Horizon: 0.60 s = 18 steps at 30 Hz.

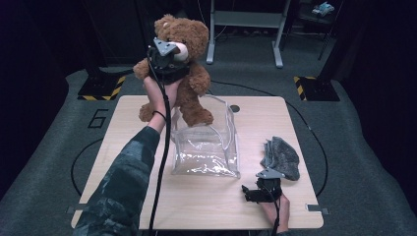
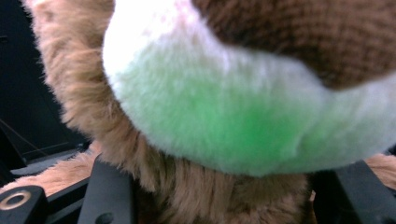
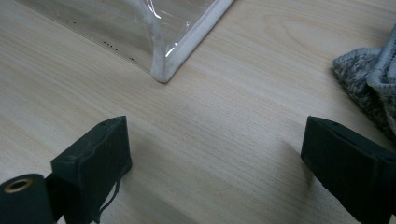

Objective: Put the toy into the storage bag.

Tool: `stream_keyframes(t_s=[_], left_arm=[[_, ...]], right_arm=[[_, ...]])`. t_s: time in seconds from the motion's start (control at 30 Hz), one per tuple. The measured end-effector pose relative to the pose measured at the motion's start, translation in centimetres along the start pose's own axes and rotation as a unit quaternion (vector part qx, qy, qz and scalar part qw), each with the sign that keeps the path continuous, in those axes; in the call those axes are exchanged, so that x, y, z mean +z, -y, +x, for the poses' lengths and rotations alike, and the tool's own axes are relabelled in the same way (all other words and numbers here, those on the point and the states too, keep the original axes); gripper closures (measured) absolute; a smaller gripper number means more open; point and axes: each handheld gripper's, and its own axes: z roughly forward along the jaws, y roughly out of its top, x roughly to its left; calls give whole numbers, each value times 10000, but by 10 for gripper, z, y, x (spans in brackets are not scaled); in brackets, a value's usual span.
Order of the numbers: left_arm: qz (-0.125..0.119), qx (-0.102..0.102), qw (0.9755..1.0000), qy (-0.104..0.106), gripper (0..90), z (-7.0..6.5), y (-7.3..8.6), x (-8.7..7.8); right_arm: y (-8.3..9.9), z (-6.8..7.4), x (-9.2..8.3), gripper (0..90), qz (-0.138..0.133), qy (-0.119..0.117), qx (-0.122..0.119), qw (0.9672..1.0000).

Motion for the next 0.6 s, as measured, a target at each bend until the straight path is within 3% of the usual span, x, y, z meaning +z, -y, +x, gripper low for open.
stream_keyframes(t_s=[0.23,0.5,0.6], left_arm=[[-45,-46,9999,155,437,-14,-3,4],[-82,-108,9993,346,435,-38,-1,16],[-105,-138,9992,371,434,-40,-1,17]], right_arm=[[0,0,0,74,-3,1,0,10000],[0,0,0,76,-9,-15,1,10000],[0,0,0,76,-10,-18,-1,10000]])
